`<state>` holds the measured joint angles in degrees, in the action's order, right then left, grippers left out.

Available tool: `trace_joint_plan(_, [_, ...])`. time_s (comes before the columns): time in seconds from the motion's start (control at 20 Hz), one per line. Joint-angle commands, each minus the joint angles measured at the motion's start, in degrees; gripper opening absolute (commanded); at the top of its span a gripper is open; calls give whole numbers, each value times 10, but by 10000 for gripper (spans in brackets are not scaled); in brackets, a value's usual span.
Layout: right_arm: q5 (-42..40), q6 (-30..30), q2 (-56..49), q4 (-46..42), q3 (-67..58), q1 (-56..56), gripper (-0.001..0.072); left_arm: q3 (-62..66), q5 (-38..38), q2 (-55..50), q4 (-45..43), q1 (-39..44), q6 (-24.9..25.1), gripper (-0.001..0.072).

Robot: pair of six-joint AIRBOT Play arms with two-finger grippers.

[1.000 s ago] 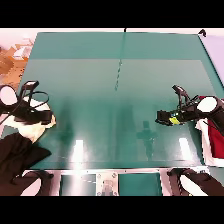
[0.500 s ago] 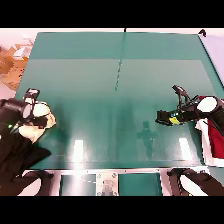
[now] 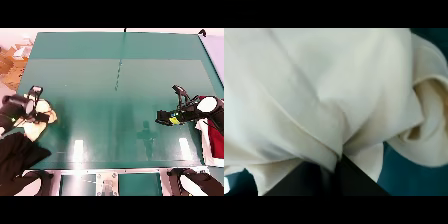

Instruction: Fold the shirts.

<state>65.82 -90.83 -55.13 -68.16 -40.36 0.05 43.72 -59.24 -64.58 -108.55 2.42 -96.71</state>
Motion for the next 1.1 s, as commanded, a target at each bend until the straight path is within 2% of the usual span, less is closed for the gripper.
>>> trace_joint_plan(0.0, [0, 0, 0, 0, 0, 0, 11, 106, -39, -1, 163, 0, 80, 21])
trace_joint_plan(0.1, [0, 0, 0, 0, 0, 0, 11, 186, -68, -1, 226, 30, 99, 20])
trace_joint_plan(0.25, [0, 0, 0, 0, 0, 0, 11, 292, -71, -1, 245, 145, 96, 20])
trace_joint_plan(0.45, [0, 0, 0, 0, 0, 0, 11, 327, 37, -9, 253, 311, 50, 20])
trace_joint_plan(0.6, [0, 0, 0, 0, 0, 0, 11, 326, 87, -61, 305, 382, 52, 23])
trace_joint_plan(0.65, [0, 0, 0, 0, 0, 0, 11, 326, 103, -87, 339, 398, 58, 66])
trace_joint_plan(0.7, [0, 0, 0, 0, 0, 0, 11, 327, 109, -111, 370, 409, 74, 469])
trace_joint_plan(0.75, [0, 0, 0, 0, 0, 0, 12, 327, 100, -130, 394, 412, 76, 710])
trace_joint_plan(0.9, [0, 0, 0, 0, 0, 0, 11, 337, 23, -134, 354, 391, 78, 703])
trace_joint_plan(1.05, [0, 0, 0, 0, 0, 0, 12, 368, -81, -107, 325, 319, 89, 703])
